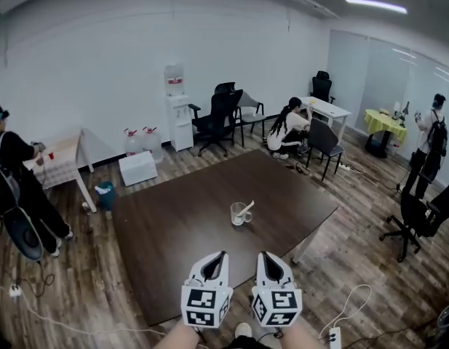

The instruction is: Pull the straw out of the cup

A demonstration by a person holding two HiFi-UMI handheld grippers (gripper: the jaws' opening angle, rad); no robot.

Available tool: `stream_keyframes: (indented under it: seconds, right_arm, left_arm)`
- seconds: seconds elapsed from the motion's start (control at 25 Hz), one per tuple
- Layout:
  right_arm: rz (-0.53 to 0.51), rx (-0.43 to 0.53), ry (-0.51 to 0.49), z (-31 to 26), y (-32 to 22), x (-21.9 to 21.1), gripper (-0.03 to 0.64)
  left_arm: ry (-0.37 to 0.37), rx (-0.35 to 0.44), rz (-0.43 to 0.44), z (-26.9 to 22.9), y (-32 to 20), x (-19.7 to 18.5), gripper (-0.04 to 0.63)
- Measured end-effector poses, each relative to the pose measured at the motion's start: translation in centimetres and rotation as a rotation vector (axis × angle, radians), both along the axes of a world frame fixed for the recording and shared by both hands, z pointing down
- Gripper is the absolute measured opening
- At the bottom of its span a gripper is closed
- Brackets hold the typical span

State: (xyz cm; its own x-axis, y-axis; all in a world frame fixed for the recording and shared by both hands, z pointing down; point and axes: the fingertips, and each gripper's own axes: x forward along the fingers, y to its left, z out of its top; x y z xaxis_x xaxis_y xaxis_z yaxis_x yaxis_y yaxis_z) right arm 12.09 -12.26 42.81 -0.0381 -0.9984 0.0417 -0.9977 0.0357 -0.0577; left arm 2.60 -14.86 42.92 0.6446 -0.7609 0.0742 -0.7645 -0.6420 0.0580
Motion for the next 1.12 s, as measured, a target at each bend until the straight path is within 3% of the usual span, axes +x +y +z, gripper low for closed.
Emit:
stream_keyframes:
  seconds: [0.28, 0.64, 1.0, 1.12]
  right_arm:
    - [-0.04, -0.031, -0.017, 0.8, -7.9, 5.7, 0.014]
    - [-0.125, -0.071, -0.021, 2.7, -17.2, 9.3, 0.015]
    - [-0.141, -0.114, -0.039, 5.0, -23.8, 10.0, 0.021]
    - [-0.146, -0.143, -0.039, 6.4, -25.5, 9.5, 0.064]
  left_arm:
    - [-0.028, -0.024, -0.033, 0.4, -7.7, 5.7, 0.002]
    - [-0.038, -0.033, -0.097, 1.1, -16.3, 9.7, 0.002]
    - [-0.048, -0.056, -0.127, 2.4, -21.4, 9.9, 0.002]
    - [-0.051, -0.073, -0.128, 3.2, -22.9, 9.3, 0.002]
